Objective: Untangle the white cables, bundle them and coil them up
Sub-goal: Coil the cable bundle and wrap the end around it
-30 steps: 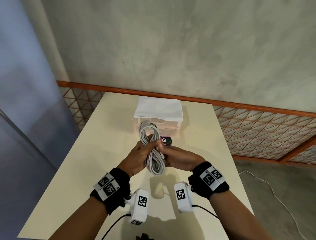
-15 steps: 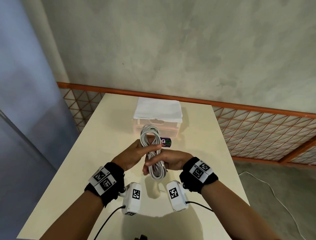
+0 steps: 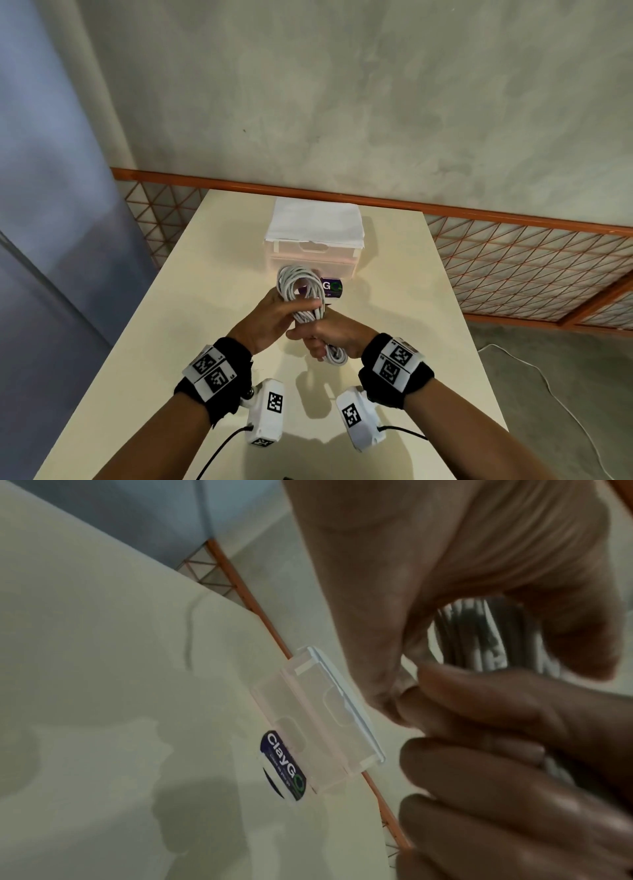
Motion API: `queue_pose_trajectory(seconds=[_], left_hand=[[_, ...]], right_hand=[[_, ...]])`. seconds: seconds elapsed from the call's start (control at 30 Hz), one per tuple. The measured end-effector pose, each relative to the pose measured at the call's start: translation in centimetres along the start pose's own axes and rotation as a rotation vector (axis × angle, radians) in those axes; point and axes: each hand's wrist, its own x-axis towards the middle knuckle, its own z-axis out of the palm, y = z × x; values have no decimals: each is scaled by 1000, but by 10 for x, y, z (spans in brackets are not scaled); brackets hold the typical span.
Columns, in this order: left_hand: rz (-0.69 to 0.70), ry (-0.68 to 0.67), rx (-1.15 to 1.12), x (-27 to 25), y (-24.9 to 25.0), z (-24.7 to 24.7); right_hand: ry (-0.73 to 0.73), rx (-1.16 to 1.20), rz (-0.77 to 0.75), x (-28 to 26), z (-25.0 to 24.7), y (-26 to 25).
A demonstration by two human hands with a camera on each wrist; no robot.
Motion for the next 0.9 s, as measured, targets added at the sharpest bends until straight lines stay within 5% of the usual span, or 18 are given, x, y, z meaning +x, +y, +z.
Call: queue_pose_trajectory(seconds=[0.1,0.27,0.53,0.67,0.83,0.9], left_hand=[[93,24,-185,6,6,-3],[107,149,-159,16,6,12],[50,541,-304,37,-4,19],[74,553,-322,42,-12,17],[139,519,-214,53,-20,18],[129,504,-190,58,-24,15]], right_hand=[[-99,39,45,1,0,2],[-162,36,64,2,3,1],[127,-158,-15,11,7,12],[148,-272,-27,16,-2,19],[459,-394,-117,25,-9,34],[432,-382,-150,28,-12,37]])
